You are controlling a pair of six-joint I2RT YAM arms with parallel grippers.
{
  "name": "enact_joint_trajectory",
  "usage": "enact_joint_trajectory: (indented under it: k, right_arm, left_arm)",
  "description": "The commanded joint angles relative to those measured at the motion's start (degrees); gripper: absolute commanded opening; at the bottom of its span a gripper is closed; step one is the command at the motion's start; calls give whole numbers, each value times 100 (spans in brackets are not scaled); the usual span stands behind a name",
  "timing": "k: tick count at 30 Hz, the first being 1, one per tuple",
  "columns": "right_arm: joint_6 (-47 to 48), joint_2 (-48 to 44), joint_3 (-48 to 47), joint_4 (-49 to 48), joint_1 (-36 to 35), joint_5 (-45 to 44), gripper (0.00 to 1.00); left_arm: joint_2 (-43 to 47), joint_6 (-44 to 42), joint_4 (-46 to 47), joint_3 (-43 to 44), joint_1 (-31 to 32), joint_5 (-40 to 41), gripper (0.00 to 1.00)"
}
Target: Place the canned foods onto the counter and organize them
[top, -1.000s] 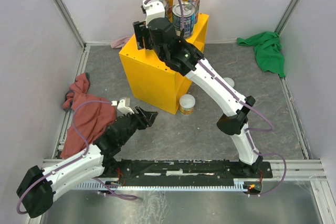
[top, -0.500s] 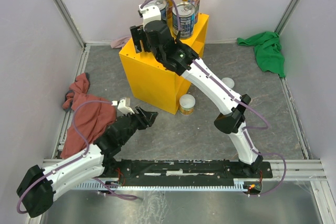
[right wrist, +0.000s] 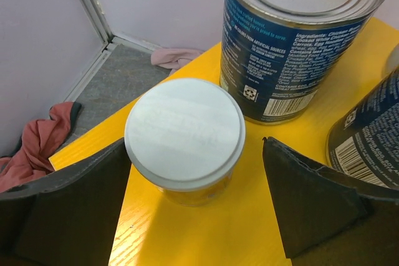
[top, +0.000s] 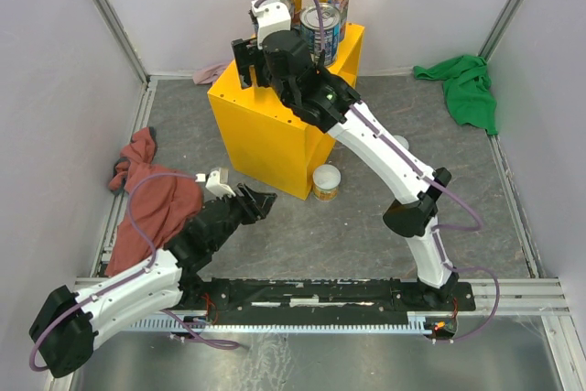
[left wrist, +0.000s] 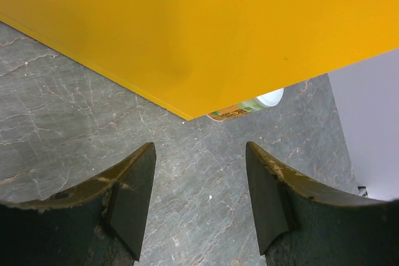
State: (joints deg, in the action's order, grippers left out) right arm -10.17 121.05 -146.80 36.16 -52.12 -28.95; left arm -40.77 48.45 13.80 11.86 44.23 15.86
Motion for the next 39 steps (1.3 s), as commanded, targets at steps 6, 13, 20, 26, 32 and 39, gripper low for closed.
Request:
enact_joint_trajectory:
  k: [6,13,20,26,32,39]
  right_arm:
    - [33,-425,19,-260,-131,-9,94]
    - [272,-864,508,-544,-478,-326,94]
    - [387,-1712,1637,-1058,-805,-750,94]
    - [494,-2745,3043,-1578,-1182,-1210,94]
    - [271,-4146,4919,-2011,-1382,-1704,94]
    - [-148,-5558,6676,-1896,-1415,-2357,94]
  left_arm:
    - [261,121,93,256,24,-41,66]
    - [562,121,-199,282,28,12,66]
    - [852,154,-485,329,25,138,66]
    - [1084,113,-780,458,21,327,67]
    - [1156,99,-905,479,22,424,67]
    - [937,61,-747,493,23,378,68]
